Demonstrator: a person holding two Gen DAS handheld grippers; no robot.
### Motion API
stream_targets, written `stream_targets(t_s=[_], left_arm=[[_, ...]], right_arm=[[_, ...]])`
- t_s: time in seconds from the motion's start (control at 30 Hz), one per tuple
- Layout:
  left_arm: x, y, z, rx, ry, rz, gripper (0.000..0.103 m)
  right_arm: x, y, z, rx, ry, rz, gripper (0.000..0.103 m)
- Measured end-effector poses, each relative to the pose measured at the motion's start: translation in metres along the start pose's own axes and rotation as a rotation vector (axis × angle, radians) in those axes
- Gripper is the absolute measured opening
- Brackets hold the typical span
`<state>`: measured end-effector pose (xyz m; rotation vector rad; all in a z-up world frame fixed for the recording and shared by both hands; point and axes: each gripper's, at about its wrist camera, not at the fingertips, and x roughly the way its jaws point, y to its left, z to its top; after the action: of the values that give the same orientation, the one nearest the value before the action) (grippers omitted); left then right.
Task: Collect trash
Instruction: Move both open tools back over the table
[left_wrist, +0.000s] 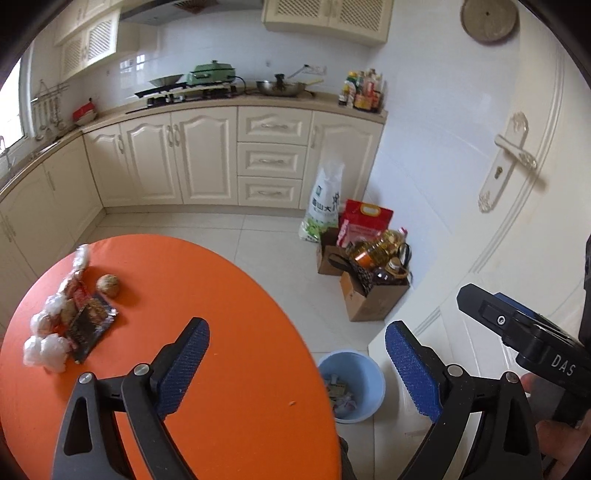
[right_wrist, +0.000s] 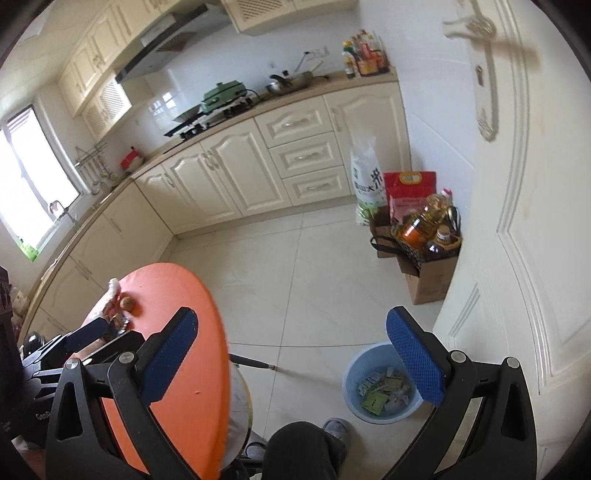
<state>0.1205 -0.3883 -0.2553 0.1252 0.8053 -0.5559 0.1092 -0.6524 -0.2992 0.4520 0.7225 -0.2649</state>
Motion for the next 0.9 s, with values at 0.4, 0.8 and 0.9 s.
stream_targets(t_s=[0.4,0.8,0.9], left_arm=[[-0.148,0.091,-0.091,-0.164,-0.203,0.197,0.097],[-0.205,0.091,-0.183,-0.311,-0.263,0.359,0.097],[-0.210,0.091,-0.198,-0.342,-0.241,0.376,0.097]], right_arm=[[-0.023,0.153,-0.007,-0.231,-0.051,0.199,0.103],[-0.034,0.243,-0.033,-0.404,-0.065,0.322,0.103],[-0.027,0.250,-0.039,-0.433,-0.044,0.325,0.103]])
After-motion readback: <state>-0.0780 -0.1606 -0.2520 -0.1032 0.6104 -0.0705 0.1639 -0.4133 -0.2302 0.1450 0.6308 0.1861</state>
